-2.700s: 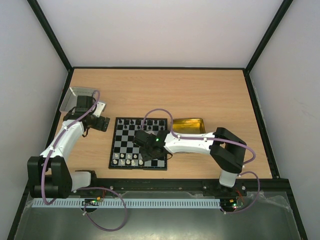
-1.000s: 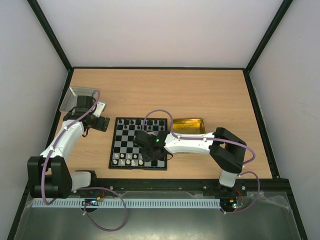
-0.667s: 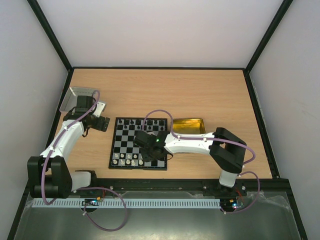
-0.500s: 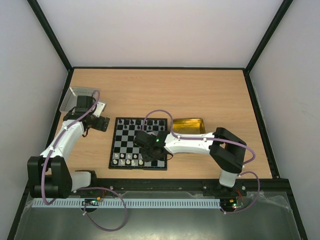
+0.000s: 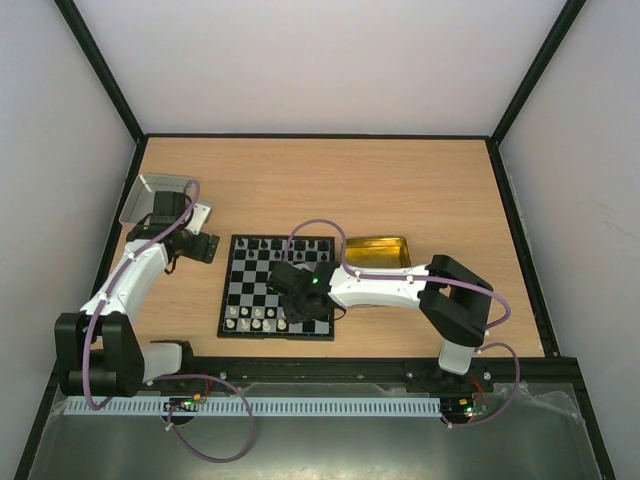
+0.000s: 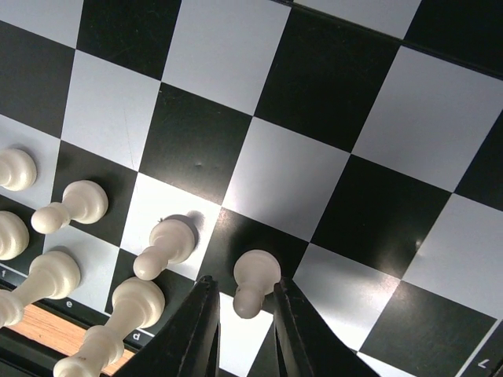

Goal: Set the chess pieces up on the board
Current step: Place the chess piece on the chessboard, then pick up the chess piece from the storage box.

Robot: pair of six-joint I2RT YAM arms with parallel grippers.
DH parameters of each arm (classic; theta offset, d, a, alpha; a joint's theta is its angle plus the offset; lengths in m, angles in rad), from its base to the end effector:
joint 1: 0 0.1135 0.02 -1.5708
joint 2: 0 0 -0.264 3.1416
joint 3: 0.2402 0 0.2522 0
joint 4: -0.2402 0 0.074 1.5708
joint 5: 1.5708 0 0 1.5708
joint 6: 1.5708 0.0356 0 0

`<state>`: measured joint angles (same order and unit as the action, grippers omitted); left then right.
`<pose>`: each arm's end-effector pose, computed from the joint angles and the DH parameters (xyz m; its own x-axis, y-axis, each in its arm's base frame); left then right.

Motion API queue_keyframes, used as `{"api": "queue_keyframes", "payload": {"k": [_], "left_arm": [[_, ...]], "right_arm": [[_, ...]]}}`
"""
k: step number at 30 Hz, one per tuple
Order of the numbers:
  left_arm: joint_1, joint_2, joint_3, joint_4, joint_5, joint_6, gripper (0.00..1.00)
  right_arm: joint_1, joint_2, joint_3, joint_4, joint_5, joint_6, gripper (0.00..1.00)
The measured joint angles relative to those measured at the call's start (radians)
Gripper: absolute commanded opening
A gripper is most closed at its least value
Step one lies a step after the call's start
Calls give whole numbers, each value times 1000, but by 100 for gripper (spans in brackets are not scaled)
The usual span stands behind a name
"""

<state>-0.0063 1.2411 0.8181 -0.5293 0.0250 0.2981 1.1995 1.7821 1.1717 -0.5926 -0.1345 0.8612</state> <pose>0.2461 -0.0024 0.2281 -0.7727 0.2985 -0.5602 0.2592 0.9540 0.1508 0.1225 0.3277 0.1784 -0.9344 -0.3278 -0.1393 -0.3562 0.8646 0.3543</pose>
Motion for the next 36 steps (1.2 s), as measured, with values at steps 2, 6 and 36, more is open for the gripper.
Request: {"api": "queue_keyframes", "payload": {"k": [2,6,36], "left_arm": [[0,0,0,0,0,0,93],[0,0,0,0,0,0,94],[0,0,0,-3,0,9,94]], "right_arm": [[0,0,0,-1,5,0,22],[0,0,0,-5,21,0,23],[-598,-297,-205,-130,174,-153,21]]}}
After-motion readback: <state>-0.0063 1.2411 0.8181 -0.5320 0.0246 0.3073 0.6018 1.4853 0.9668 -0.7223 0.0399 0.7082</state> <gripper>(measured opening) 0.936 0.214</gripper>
